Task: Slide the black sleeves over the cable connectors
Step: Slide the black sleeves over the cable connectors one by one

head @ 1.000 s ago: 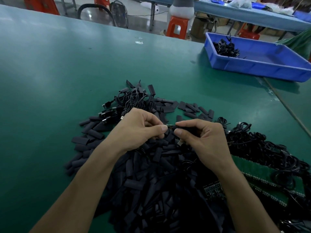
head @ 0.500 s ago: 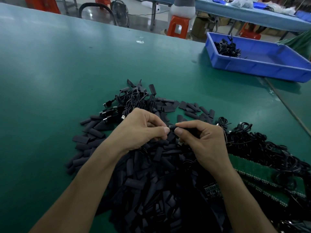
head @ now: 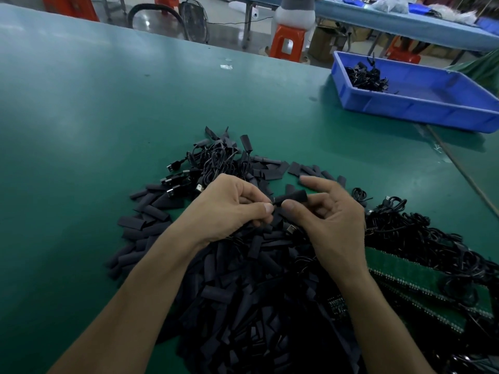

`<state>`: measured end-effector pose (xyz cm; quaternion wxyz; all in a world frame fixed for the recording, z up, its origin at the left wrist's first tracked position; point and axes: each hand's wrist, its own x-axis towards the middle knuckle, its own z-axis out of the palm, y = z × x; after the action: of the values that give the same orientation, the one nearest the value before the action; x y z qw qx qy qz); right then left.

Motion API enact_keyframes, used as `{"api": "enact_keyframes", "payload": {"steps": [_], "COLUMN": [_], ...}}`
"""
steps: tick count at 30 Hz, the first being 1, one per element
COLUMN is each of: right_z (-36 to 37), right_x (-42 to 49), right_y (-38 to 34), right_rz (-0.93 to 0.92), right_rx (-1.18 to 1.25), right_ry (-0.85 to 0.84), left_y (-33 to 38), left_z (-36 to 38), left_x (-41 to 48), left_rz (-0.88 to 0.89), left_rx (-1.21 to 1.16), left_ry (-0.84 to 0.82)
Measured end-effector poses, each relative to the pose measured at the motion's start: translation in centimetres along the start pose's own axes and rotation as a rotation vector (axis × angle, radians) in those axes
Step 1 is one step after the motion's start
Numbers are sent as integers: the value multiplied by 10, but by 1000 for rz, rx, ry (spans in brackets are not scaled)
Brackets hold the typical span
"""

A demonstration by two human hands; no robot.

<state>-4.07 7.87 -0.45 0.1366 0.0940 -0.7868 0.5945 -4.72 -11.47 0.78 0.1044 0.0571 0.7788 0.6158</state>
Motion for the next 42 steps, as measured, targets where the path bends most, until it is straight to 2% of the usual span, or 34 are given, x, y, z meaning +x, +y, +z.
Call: {"api": "enact_keyframes", "payload": {"steps": [2,4,21,27,35,42], "right_z": [3,6,13,18,1,-44], "right_x": [-2,-3,-8,-9,0,12], "right_y": [0,-1,-1,2,-6,-19], "right_rz": [19,22,73,66,78,-10], "right_rx": [57,74,144,79,-1,-519], "right_ry": [121,157,167,191,33,-214], "left_y": [1,1,1,3,0,7], "left_z": [1,3,7,12,11,-3], "left_x": [0,0,2,-1,-1,3], "left_rz": [4,9,-16,-12,26,148], "left_rx": [-1,-4,6,18,113,248], "left_ry": [28,47,70,59,130,424]}}
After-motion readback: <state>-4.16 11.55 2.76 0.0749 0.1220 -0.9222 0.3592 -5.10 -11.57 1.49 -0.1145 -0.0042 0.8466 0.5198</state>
